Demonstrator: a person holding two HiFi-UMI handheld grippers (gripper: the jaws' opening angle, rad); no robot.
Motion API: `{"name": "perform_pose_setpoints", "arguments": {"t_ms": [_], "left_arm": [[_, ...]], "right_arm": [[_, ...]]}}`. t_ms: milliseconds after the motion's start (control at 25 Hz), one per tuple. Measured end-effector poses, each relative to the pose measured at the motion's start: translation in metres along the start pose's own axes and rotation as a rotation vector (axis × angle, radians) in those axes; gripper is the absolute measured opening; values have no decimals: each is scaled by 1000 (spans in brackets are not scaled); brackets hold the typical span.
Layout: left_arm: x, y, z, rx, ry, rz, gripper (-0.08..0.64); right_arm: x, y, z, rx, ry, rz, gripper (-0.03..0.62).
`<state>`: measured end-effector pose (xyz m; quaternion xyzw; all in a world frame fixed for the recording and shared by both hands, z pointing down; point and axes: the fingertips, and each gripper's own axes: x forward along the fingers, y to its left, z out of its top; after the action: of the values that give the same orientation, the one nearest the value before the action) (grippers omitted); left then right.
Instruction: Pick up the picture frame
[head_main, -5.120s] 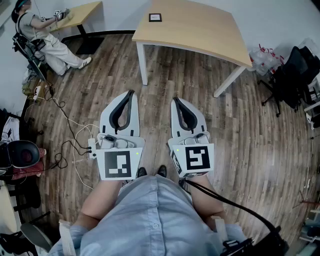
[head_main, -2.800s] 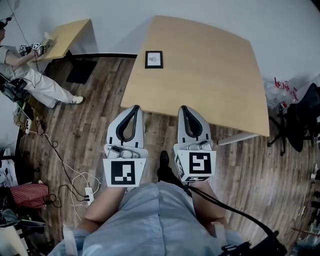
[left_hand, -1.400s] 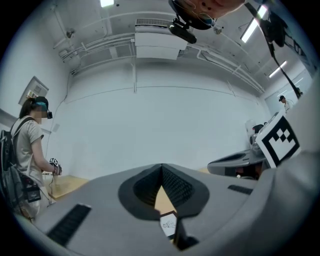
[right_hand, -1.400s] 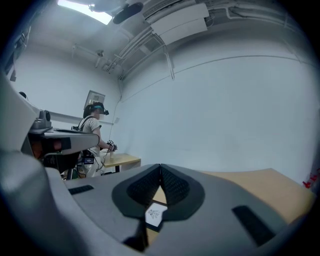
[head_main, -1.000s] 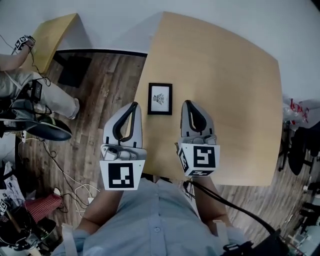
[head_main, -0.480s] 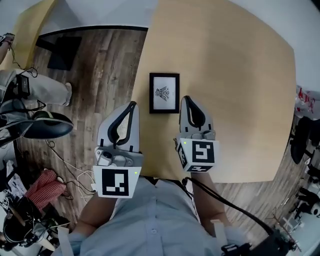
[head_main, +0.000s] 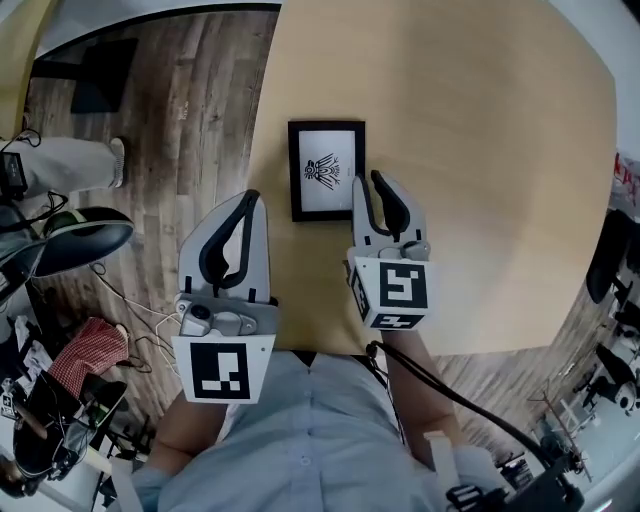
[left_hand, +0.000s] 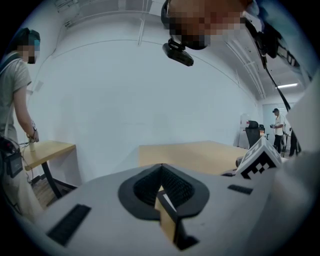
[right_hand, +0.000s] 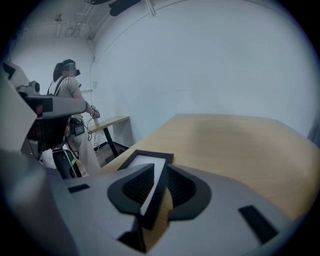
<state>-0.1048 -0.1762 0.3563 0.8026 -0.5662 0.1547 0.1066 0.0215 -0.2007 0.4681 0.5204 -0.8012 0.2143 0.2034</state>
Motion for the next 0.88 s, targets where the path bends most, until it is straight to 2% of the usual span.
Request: {"name": "perform_pose_setpoints", "arguments": {"t_ms": [160,480,640,880], "left_arm": [[-2,3,-4,-11,16,5,0],[1,13,-11,-34,43,8,0],[3,12,-12,-34,46,2,0],[0,9,-8,-31,37,8,0]], "right_arm": [[3,2,-10,13,41,-9,98],[9,4,-19,30,119,-38,101],[10,4,-22,89,145,-17,84],[9,0,-20,111,127,-28,62]]}}
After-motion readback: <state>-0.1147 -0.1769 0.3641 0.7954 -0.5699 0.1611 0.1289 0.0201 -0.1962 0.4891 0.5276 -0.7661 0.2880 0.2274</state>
